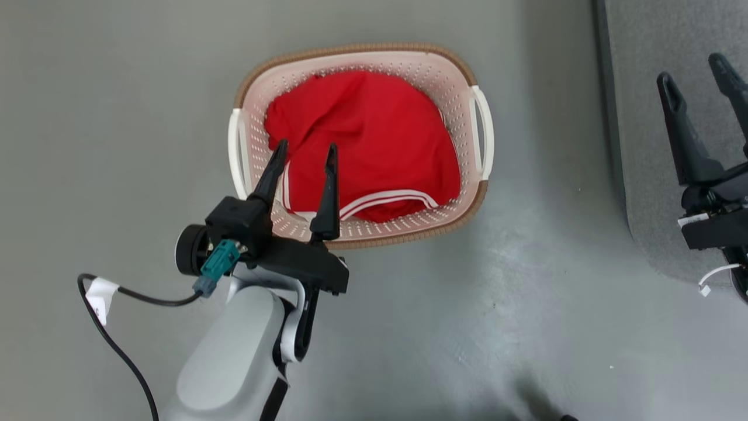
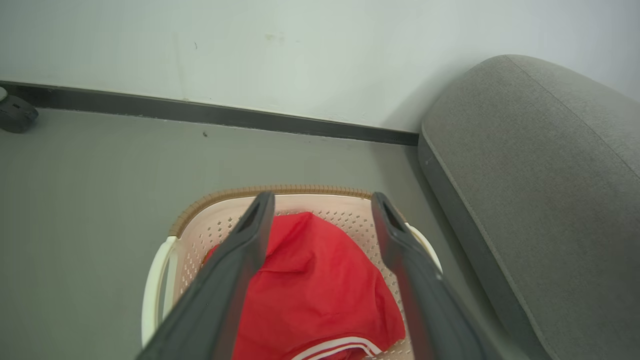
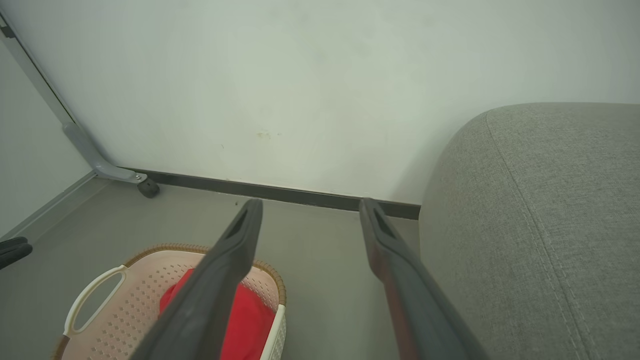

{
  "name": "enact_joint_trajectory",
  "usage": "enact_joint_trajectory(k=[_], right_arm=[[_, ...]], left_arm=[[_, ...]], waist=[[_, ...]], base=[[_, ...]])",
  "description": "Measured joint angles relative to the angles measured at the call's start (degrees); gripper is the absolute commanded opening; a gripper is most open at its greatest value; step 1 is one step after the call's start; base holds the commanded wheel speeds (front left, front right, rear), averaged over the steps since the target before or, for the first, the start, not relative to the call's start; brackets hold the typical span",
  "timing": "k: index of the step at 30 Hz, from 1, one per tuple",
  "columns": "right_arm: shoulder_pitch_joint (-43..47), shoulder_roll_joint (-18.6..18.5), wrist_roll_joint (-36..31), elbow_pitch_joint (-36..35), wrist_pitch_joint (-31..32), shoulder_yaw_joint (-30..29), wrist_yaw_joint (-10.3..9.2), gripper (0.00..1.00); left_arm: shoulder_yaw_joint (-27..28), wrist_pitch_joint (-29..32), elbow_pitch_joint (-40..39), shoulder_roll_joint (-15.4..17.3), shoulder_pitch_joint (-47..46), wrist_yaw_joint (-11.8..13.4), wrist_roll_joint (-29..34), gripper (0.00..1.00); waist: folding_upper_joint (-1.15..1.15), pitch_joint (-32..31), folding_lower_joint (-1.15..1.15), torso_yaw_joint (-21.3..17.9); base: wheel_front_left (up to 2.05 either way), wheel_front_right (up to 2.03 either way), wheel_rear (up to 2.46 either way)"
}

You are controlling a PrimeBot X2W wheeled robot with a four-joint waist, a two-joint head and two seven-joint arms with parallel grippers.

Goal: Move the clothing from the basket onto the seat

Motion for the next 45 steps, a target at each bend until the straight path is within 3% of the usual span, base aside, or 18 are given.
enact_joint_trajectory(k=[26, 36, 45], right_arm=[[-5.77, -3.94, 2.50, -4.86, -0.42, 2.60, 0.00, 1.00], [-7.21, -4.33, 2.99, -5.12, -0.42, 4.13, 0.00, 1.00], [-7.92, -4.78, 3.02, -4.55, -0.42, 5.76, 0.00, 1.00]], left_arm=[[-6.95, -0.18, 12.05, -0.08, -17.57, 0.00, -4.30, 1.00], [-8.05, -0.18, 19.59, -0.15, -23.11, 0.00, -7.84, 1.00], [-12.95, -0.18, 25.19, -0.22, -27.10, 0.00, -11.18, 1.00]], waist=[[0.00, 13.56, 0.00, -0.93], [-0.01, 16.76, 0.00, -1.18], [-0.01, 18.02, -0.01, -1.95]], base=[[0.00, 0.00, 0.00], [0.00, 0.00, 0.00], [0.00, 0.00, 0.00]])
